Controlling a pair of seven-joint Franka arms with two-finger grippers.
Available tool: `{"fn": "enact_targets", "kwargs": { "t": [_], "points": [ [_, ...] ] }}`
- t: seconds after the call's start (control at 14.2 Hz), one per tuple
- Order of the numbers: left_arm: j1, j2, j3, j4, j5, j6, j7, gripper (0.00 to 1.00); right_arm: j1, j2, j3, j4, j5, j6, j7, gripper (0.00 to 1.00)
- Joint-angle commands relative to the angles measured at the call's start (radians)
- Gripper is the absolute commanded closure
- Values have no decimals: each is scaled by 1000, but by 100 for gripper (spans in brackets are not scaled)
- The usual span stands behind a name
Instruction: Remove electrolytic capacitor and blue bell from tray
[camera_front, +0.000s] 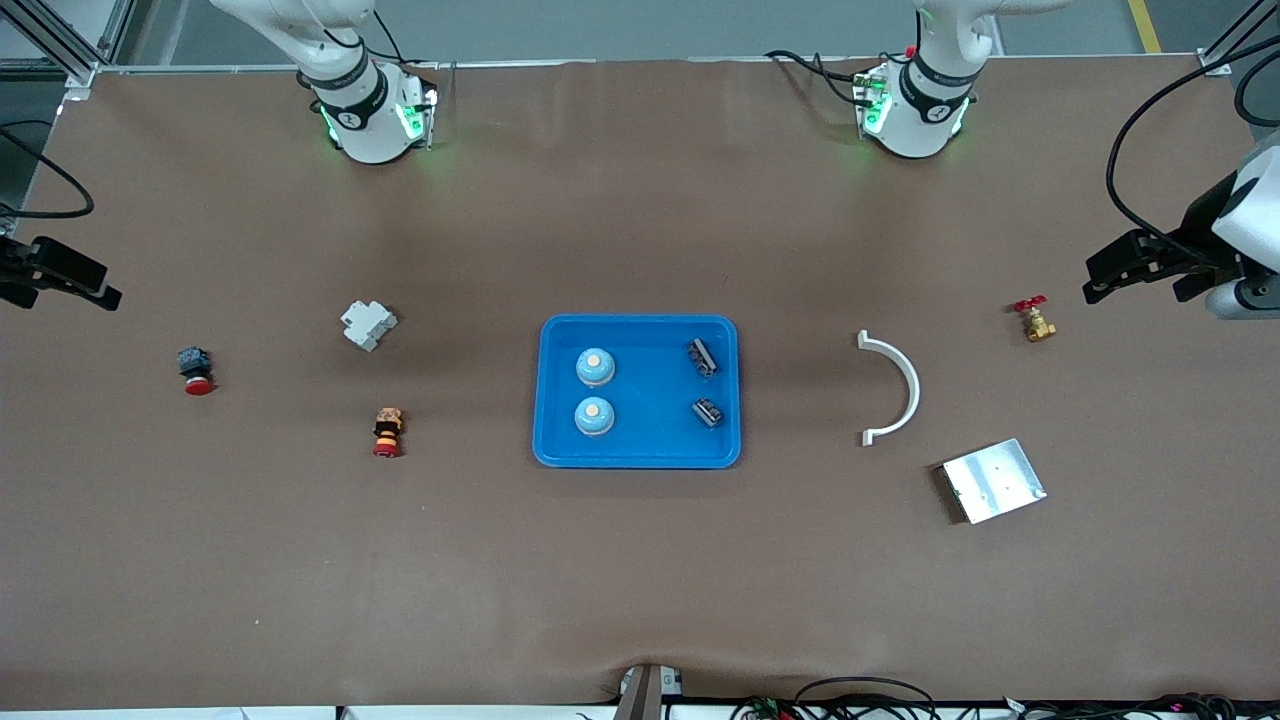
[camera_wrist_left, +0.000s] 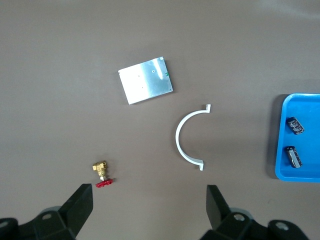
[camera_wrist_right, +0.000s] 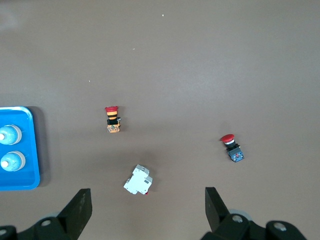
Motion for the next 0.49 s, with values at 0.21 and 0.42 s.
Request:
{"fn": "enact_targets", "kwargs": {
  "t": [0.21, 0.42],
  "points": [
    [7, -15, -4, -7, -12, 3, -9, 0, -12, -14, 12, -15, -11, 5, -2, 0],
    [10, -15, -3, -12, -14, 3, -9, 0, -13, -14, 11, -17, -22, 16, -8, 0]
  ]
}}
